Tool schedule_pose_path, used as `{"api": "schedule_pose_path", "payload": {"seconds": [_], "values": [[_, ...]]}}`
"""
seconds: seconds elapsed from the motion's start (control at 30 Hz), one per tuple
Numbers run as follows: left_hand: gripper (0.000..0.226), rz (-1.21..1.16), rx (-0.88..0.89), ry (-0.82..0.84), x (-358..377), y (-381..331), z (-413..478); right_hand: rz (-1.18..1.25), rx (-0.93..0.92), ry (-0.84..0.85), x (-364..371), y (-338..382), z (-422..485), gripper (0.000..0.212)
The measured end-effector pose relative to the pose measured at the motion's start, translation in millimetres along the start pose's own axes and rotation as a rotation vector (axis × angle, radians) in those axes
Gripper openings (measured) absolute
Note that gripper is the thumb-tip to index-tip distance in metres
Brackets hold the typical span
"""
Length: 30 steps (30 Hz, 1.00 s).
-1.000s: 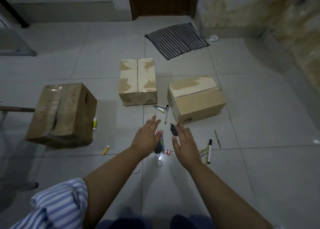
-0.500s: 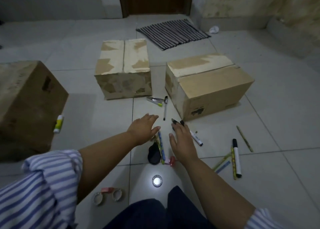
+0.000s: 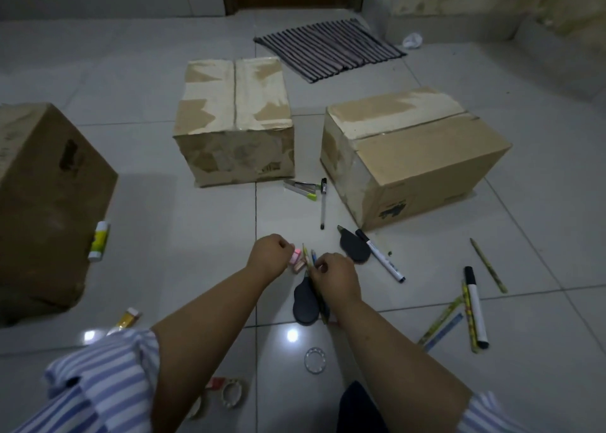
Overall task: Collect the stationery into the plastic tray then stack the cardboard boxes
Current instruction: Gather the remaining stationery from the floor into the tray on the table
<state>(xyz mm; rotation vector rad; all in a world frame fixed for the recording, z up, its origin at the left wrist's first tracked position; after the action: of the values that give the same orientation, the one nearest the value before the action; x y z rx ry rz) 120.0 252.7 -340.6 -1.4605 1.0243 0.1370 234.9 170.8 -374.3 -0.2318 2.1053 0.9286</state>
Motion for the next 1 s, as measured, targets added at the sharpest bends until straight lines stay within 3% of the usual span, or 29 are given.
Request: {"api": "schedule_pose_path", "payload": {"seconds": [0.27, 0.4, 0.5, 0.6, 0.7, 0.8, 0.9, 1.0], "values": [[0.015, -0.122, -0.074, -0.005, 14.6, 2.3, 7.7, 0.012, 0.038, 0.036, 11.6, -2.1, 9.5, 0.018], [0.024, -0.469, -0.193, -0.032, 17.6, 4.3, 7.9, 0.348, 0.05, -0.02, 1.3, 1.0, 7.1, 0.019], [0.018, -0.662, -0.248, -0.04, 20.3, -2.5, 6.6, 0.397, -0.059, 0.079, -3.4, 11.9, 2.5, 0.019], [0.02, -0.649, -0.25, -0.118, 16.9, -5.3, 8.0, 0.357, -0.126, 0.079, -7.8, 13.9, 1.6, 0.031], [0.025, -0.613, -0.223, -0.175, 11.7, -6.8, 10.7, 0.308, -0.002, -0.025, -6.8, 2.5, 9.0, 0.02], [0.021, -0.742, -0.258, -0.223, 11.8, -5.9, 8.9, 0.085, 0.148, 0.008, 5.9, -6.2, 18.0, 0.02], [0.022, -0.695, -0.257, -0.204, 19.5, -6.4, 5.1, -0.198, 0.155, 0.053, 14.9, -4.2, 21.9, 0.023], [0.022, -0.674, -0.276, -0.228, 31.3, -9.7, 5.0, -0.091, 0.247, 0.069, 6.7, -4.4, 23.5, 0.022]]}}
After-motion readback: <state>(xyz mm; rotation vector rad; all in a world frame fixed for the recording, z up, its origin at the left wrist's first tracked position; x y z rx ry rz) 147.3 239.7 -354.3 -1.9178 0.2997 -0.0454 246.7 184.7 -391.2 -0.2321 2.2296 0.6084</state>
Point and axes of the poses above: each hand's wrist, its own z-axis towards the middle knuckle, its own x-axis out of the palm, y = z × x, the point moved 3 cm from there along z, towards the middle knuckle, and after that the axes turned 15 degrees about x, right-handed, at the moved point
